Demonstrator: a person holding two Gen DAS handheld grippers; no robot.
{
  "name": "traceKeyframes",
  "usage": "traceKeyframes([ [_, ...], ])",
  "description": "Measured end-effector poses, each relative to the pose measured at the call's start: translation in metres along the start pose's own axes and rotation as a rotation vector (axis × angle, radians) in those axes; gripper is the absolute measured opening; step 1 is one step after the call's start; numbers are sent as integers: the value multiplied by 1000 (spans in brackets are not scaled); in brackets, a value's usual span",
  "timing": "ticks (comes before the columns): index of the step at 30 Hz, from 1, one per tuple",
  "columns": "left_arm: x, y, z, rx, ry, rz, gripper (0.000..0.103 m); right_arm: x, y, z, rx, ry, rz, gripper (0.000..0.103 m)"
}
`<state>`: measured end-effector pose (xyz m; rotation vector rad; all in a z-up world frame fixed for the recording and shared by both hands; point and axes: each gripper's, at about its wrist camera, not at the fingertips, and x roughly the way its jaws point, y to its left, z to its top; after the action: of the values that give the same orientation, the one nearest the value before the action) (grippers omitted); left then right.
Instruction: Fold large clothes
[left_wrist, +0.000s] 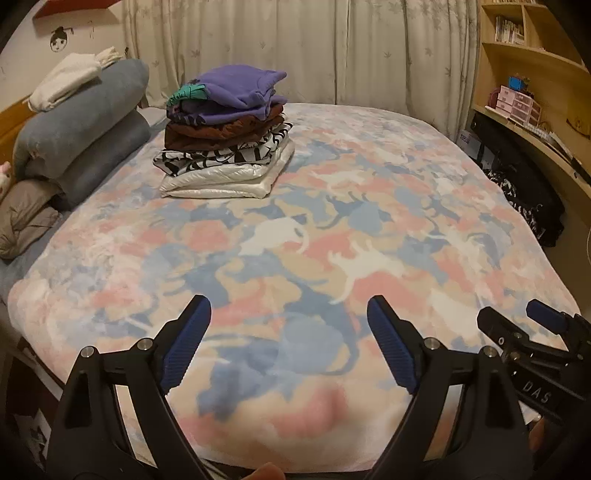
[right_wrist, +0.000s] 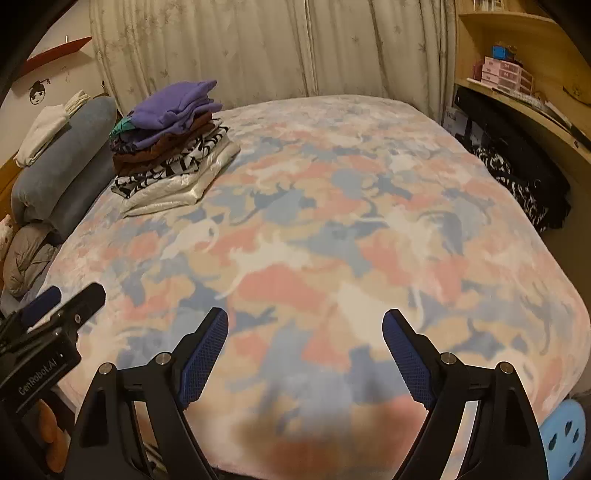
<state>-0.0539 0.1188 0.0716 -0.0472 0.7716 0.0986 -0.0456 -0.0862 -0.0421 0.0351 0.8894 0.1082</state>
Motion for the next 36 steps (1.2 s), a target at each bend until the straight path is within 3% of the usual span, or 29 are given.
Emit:
traceKeyframes([
  [15, -20, -8, -3, 20, -30, -7, 86, -40, 21, 8, -58, -87, -22, 90],
  [36, -15, -6, -7, -9, 7, -25, 86, -44, 18, 3, -46, -92, -24, 90],
])
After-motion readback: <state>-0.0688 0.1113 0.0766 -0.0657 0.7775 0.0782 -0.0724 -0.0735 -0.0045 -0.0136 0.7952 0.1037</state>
